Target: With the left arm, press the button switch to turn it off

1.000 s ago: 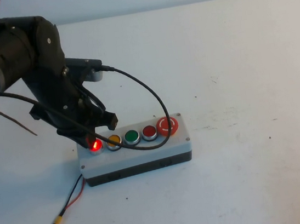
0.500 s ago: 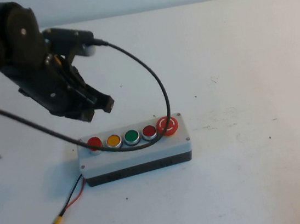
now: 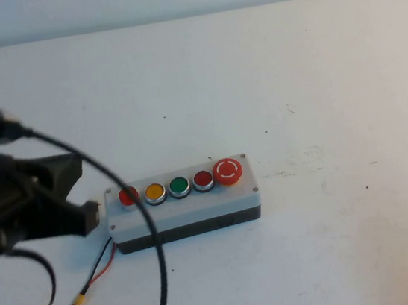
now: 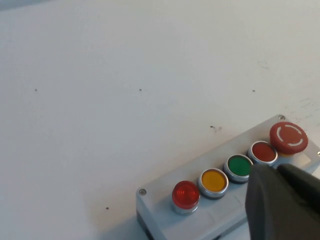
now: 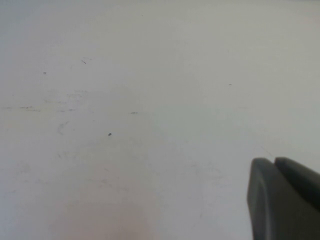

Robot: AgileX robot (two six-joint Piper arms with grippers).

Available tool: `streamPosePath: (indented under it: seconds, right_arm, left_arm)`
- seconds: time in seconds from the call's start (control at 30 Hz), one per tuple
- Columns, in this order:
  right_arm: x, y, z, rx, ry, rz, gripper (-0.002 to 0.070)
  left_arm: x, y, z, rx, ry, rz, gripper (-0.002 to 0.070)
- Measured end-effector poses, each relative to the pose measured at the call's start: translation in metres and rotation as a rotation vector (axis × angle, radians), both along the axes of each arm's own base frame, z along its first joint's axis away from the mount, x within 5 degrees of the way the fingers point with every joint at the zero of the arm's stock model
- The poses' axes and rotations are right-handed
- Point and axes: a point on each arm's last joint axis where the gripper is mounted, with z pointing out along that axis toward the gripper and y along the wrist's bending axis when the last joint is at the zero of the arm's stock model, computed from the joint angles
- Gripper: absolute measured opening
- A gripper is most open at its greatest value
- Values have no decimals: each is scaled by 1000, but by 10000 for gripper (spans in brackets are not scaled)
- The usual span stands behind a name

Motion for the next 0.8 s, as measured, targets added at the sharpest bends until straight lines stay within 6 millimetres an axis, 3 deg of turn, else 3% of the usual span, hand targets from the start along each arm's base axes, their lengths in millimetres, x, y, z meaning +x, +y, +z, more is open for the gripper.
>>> streamPosePath:
  seconds: [0.1,0.27,0.53,0.8]
  right_arm:
    - [0,0,0,0,0,0,-16]
    - [0,0,0,0,0,0,-16]
    - [0,0,0,0,0,0,-16]
    - [0,0,0,0,0,0,-16]
  left_arm:
    - [-24,13,-16,-19,-85,7,-2]
    - [-45,25,-38,7,-146,2,-2]
    - [-49,28,-52,66,-192,-16,-2]
    - [-70,37,-65,-14,-463,-22,-2]
